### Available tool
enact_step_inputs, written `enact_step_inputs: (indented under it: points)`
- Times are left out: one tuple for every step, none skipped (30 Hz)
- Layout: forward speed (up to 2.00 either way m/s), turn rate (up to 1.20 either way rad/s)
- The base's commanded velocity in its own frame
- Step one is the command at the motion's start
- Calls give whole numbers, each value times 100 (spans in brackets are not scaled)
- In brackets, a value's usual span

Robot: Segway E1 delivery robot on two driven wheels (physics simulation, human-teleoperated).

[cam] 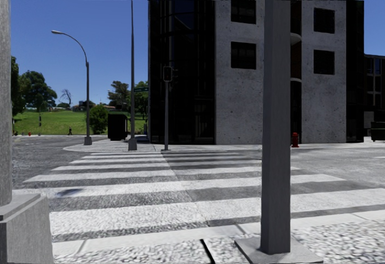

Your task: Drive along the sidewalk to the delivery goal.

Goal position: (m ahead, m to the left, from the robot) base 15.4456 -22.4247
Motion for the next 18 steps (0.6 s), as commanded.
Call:
enact_step_inputs:
  points:
    - [117, 37]
    - [117, 38]
    - [117, 39]
    - [117, 39]
    - [117, 40]
    - [117, 41]
    - [117, 41]
    - [117, 41]
    - [117, 41]
    - [117, 42]
    - [117, 42]
    - [117, 42]
    - [117, 44]
    - [117, 46]
    - [116, 49]
    - [116, 49]
    - [116, 52]
    - [116, 54]
